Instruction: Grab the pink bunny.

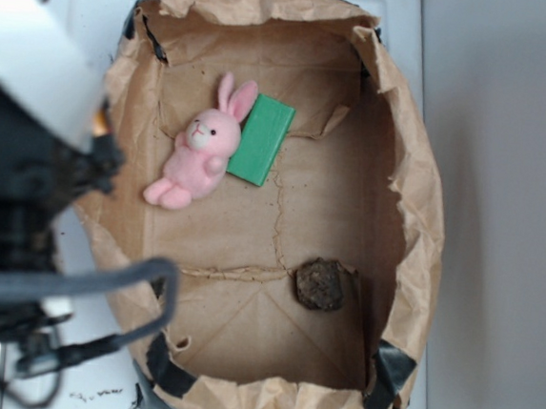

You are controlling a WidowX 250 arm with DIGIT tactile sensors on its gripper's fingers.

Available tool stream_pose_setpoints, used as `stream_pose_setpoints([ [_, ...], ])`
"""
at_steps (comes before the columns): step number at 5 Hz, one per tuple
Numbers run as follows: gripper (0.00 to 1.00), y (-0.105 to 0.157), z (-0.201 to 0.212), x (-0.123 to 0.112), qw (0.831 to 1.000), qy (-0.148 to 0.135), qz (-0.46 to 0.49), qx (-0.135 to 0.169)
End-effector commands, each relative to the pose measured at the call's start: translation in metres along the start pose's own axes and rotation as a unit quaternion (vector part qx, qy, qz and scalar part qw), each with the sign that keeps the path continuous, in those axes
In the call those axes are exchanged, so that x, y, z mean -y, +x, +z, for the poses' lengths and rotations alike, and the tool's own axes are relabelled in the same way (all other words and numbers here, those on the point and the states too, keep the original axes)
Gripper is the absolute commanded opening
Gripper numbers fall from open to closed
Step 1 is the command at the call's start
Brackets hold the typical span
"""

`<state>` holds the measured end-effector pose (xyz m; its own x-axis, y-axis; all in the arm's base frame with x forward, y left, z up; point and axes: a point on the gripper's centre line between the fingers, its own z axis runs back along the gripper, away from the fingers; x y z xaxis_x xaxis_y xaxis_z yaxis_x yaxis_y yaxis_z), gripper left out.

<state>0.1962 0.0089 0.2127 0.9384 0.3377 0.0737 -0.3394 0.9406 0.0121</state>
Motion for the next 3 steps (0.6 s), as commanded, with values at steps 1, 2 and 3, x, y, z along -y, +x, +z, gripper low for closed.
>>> stream_pose_setpoints([
  [1, 1.0, 0.048, -0.031, -0.019, 0.994, -0.037, 0.076, 0.071],
  [2, 1.0, 0.06, -0.058, -0.023, 0.992, -0.03, 0.1, 0.067],
  [3, 1.0, 0.061, -0.085, -0.021, 0.99, -0.054, 0.125, 0.042],
])
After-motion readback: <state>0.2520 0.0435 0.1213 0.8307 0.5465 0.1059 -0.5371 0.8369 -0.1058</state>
